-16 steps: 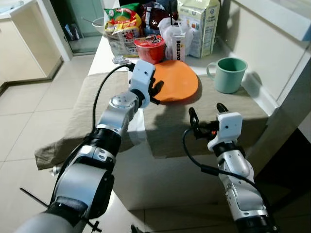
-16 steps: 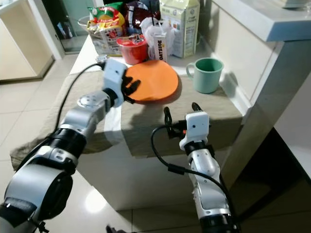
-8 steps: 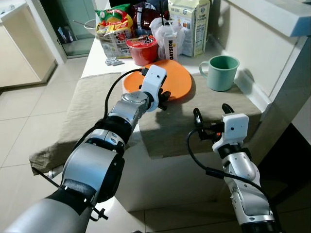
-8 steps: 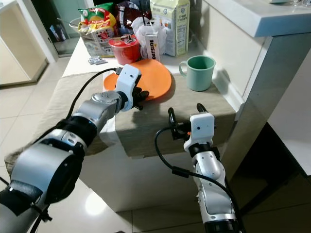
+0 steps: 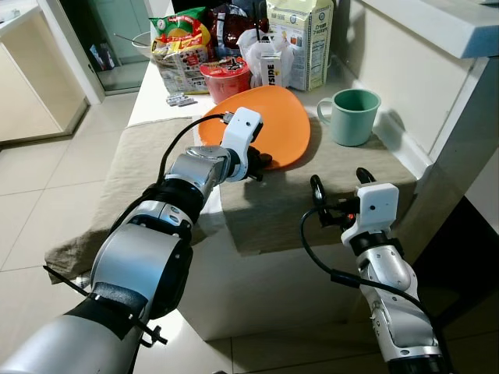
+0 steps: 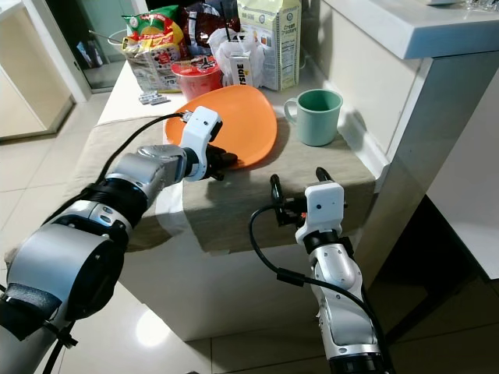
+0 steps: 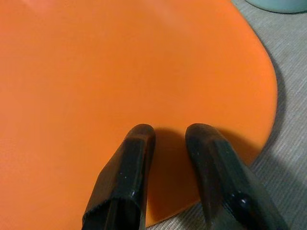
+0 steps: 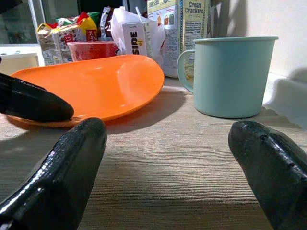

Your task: Setting the table

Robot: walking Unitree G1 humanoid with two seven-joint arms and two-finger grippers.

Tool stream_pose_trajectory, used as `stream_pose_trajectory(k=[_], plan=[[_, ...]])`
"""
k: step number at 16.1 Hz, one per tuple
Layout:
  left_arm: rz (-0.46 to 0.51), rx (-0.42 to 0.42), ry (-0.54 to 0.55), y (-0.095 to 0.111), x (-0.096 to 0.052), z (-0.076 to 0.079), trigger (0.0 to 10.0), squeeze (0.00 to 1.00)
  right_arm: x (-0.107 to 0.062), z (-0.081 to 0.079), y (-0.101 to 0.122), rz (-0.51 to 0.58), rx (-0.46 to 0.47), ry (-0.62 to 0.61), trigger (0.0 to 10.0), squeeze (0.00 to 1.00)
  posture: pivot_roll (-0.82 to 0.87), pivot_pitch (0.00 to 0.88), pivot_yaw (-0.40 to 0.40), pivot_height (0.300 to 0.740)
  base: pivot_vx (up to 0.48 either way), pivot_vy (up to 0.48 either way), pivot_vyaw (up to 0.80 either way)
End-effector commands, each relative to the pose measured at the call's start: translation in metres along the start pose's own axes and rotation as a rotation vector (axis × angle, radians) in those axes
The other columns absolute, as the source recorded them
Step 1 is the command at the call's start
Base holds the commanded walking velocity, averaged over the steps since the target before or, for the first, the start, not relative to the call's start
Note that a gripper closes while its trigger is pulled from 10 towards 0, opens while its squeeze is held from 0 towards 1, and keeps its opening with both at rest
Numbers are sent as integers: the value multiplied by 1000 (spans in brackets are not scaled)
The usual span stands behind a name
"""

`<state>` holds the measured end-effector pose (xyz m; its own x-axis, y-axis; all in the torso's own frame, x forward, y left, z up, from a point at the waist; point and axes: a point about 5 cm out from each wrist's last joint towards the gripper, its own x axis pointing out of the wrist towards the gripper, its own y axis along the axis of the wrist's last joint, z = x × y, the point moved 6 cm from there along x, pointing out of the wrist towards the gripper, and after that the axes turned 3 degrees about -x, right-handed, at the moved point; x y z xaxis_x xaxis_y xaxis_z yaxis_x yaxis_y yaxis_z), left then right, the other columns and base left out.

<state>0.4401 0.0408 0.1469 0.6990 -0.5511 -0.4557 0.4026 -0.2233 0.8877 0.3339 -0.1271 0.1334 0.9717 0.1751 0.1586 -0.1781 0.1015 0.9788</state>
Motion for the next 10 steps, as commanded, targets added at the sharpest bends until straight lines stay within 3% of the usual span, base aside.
stream_pose_trajectory(k=[1,6,10], plan=[[-56,-3,-10,-12,-2,-2,10000,0,1,-4,2,-3,2,12,10000,0,-253,8,154,740,0,0,0],[-6,5,-31,14,-12,-2,10000,0,3,-5,1,-6,3,23,10000,0,-241,1,147,740,0,0,0],[-8,6,-47,15,-26,-3,10000,0,4,-6,0,-10,2,28,10000,0,-228,0,145,740,0,0,0]])
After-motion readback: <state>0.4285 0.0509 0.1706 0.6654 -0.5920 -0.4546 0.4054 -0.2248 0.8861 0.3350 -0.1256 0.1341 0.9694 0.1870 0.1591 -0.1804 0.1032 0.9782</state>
